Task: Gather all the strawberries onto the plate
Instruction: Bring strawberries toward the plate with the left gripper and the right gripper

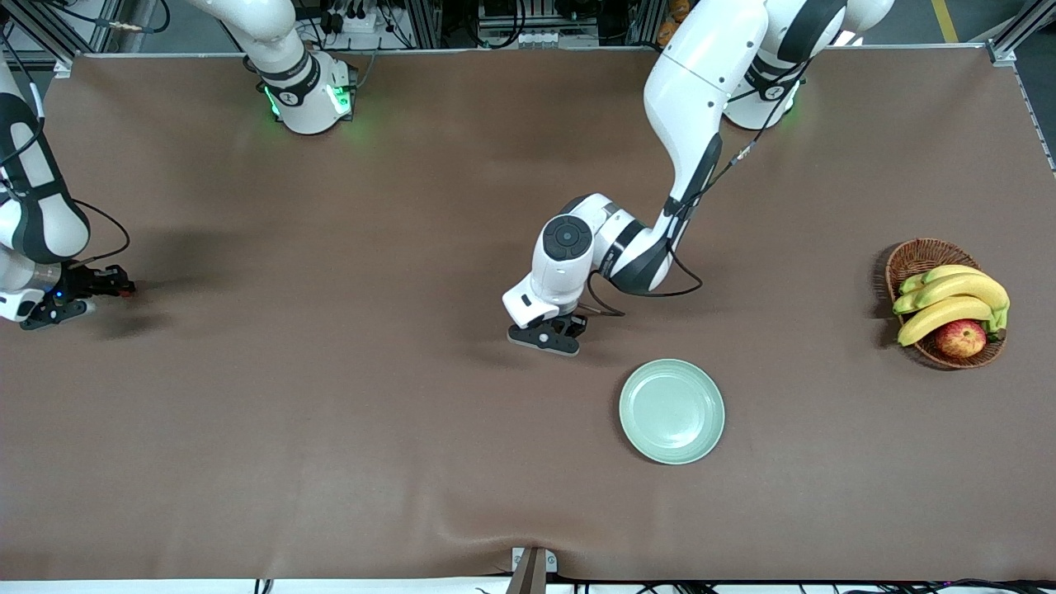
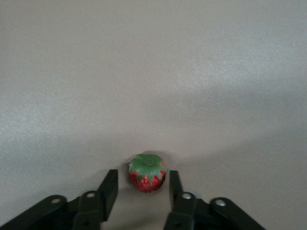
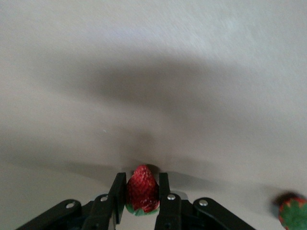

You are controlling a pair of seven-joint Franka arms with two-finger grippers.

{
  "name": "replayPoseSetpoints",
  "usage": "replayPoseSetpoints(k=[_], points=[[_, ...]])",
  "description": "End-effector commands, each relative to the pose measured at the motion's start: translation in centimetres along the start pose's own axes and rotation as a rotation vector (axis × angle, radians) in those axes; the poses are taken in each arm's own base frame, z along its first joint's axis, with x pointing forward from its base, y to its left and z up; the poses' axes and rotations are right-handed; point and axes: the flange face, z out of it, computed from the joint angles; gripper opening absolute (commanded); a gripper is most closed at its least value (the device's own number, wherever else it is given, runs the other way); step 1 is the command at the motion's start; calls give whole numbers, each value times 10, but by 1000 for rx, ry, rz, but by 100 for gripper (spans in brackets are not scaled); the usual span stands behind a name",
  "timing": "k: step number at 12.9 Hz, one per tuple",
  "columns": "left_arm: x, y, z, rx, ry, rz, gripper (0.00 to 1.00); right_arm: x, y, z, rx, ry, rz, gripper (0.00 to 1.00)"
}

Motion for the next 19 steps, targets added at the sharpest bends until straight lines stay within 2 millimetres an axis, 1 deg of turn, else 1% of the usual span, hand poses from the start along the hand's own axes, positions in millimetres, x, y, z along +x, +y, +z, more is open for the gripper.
replayPoseSetpoints(k=[1,4,5,6,7,8,9,10,11,12,13,14,16,17,19], points=[[0,2,8,11,11,20,42,23,-25,-39,-33,30,-73,2],[-3,3,16,14,0,14,43,80,-69,-85,-70,111,-185,2],[-3,3,16,14,0,16,43,97,-87,-96,-76,135,-224,2],[-3,3,15,13,2,19,35,115,-105,-107,-84,160,-263,2],[0,2,11,11,8,18,22,131,-122,-115,-85,182,-297,2],[2,2,6,9,15,11,10,144,-140,-118,-82,194,-332,2],[6,0,-1,6,24,9,5,159,-159,-123,-86,203,-359,2],[11,-5,-6,6,32,6,5,176,-180,-129,-91,213,-391,2],[19,-13,-19,4,45,10,5,193,-205,-129,-69,232,-418,2],[25,-25,-20,8,43,10,5,206,-224,-126,-48,253,-435,2],[34,-41,-30,11,47,6,6,220,-244,-121,-44,275,-462,2],[42,-59,-35,23,38,13,6,232,-264,-113,-43,299,-494,2],[63,-108,-50,30,44,23,8,256,-308,-91,-28,329,-564,2],[71,-130,-56,36,50,4,8,265,-333,-83,-20,338,-596,2],[81,-169,-57,52,38,-7,8,282,-392,-74,-21,372,-680,2]])
